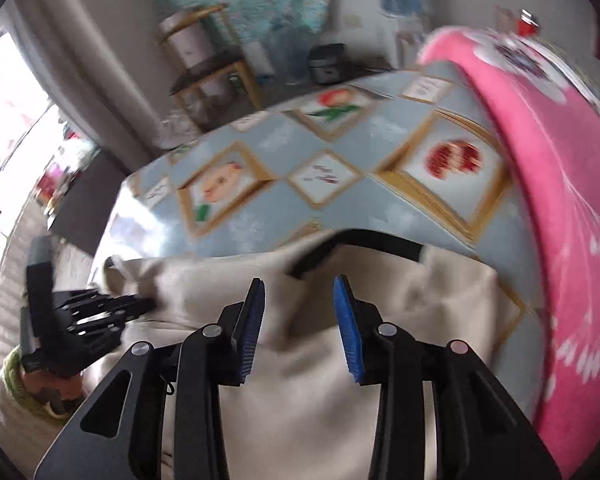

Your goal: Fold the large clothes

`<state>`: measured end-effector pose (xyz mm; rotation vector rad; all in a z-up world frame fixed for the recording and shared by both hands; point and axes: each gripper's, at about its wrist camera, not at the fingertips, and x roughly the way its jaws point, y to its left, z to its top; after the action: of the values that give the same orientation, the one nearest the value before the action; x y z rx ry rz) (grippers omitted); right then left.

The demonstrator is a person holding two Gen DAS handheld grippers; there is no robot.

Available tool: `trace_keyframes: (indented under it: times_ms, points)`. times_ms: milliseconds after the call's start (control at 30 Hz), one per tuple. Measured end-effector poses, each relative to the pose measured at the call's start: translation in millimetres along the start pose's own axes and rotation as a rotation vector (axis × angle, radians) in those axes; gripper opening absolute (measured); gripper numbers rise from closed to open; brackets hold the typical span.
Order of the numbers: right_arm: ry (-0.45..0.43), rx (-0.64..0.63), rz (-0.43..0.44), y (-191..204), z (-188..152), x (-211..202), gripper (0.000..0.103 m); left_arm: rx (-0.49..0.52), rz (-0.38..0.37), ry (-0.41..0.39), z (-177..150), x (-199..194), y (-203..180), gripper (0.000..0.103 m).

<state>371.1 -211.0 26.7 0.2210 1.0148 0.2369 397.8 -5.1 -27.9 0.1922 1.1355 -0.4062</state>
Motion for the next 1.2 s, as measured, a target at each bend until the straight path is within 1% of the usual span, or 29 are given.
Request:
trace_keyframes:
  times_ms: [67,167,200,233,267,300,367,433,467,500,567,600,633,667,700,733,767,800,833,867,900,933,967,1000,1033,1067,1133,1200]
  points:
    - [0.034,-0.077,0.05,27.9,-3.7,15.7,0.036,-0.013,-0.004,-0.002,-0.6,-0.3,1.3,0.009]
    - [0.076,-0.194,0.103,70.8,-11.6,51.1,0.034,-0.042,-0.013,-0.011,-2.5,-1.4,4.3,0.01]
    - [0.11,-0.226,0.11,79.5,-16.0,66.2,0.034,-0.057,-0.016,-0.015,-3.7,-2.7,6.2,0.011]
    - [0.14,-0.245,0.094,83.9,-19.2,78.2,0.033,-0.066,-0.019,-0.018,-4.5,-4.5,7.1,0.012]
    - [0.166,-0.258,0.056,84.7,-25.2,90.8,0.033,-0.071,-0.023,-0.022,-5.1,-7.8,8.0,0.012]
    - [0.155,-0.267,0.053,84.9,-29.3,96.2,0.033,-0.075,-0.023,-0.03,-5.9,-13.3,9.4,0.012]
    - [0.152,-0.269,0.07,83.5,-31.8,90.2,0.033,-0.085,-0.012,-0.073,-7.5,-32.3,12.9,0.012]
    - [0.16,-0.264,0.079,83.6,-32.6,86.8,0.033,-0.091,-0.039,-0.154,-6.5,-55.0,14.0,0.012]
    - [0.156,-0.275,0.074,85.4,-33.2,85.1,0.033,-0.092,-0.052,-0.175,-3.8,-60.9,12.4,0.012]
    - [0.154,-0.281,0.069,86.1,-33.2,85.5,0.033,-0.091,-0.065,-0.183,-0.1,-63.1,9.5,0.013]
    - [0.153,-0.294,0.057,89.2,-34.5,83.4,0.033,-0.076,-0.081,-0.163,9.9,-57.2,-2.0,0.013]
    - [0.154,-0.301,0.057,85.1,-31.8,88.5,0.033,-0.064,-0.073,-0.14,13.4,-50.0,-8.8,0.013]
    - [0.153,-0.314,0.06,84.0,-33.0,85.5,0.033,-0.045,-0.053,-0.099,15.9,-37.5,-16.3,0.013]
    - [0.155,-0.326,0.059,82.1,-32.9,91.2,0.031,-0.031,-0.031,-0.056,16.5,-24.2,-21.5,0.013]
    - [0.157,-0.332,0.052,81.4,-31.2,95.6,0.031,-0.027,-0.009,-0.019,15.6,-10.7,-23.8,0.013]
    - [0.155,-0.327,0.034,72.0,-30.7,90.7,0.031,-0.038,0.012,0.014,12.9,3.2,-21.9,0.014]
    - [0.152,-0.313,0.014,59.7,-27.8,88.4,0.031,-0.055,0.001,-0.018,10.2,2.9,-19.2,0.014]
    - [0.149,-0.297,0.0,48.7,-25.5,85.8,0.031,-0.074,-0.015,-0.024,8.2,2.9,-15.7,0.015]
    - [0.144,-0.26,-0.023,29.6,-21.9,81.3,0.031,-0.085,-0.029,-0.031,6.0,2.2,-13.0,0.015]
    - [0.148,-0.215,-0.01,11.8,-18.4,78.8,0.031,-0.085,-0.035,-0.035,4.4,1.8,-12.3,0.015]
    - [0.154,-0.155,0.009,-5.7,-15.4,77.1,0.038,-0.076,-0.038,-0.04,2.9,1.7,-12.8,0.015]
    - [0.151,-0.076,0.039,-24.3,-13.2,76.1,0.036,-0.067,-0.036,-0.047,1.8,2.0,-13.3,0.015]
    - [0.148,-0.036,0.066,-32.3,-11.8,75.4,0.032,-0.066,-0.033,-0.051,1.3,2.4,-14.0,0.015]
    - [0.154,-0.004,0.068,-37.2,-10.4,74.6,0.028,-0.066,-0.031,-0.053,1.1,2.5,-14.2,0.015]
    - [0.161,0.005,0.054,-36.8,-9.3,73.4,0.028,-0.067,-0.03,-0.052,1.1,2.2,-14.0,0.015]
    - [0.154,-0.003,0.023,-32.1,-7.5,68.9,0.028,-0.066,-0.031,-0.05,1.5,2.0,-13.7,0.015]
    - [0.088,-0.051,0.002,-14.3,-1.8,49.6,0.028,-0.068,-0.039,-0.051,1.1,1.7,-12.1,0.015]
    - [0.025,-0.092,0.025,6.4,3.8,32.2,0.028,-0.069,-0.049,-0.059,-0.2,0.9,-10.6,0.015]
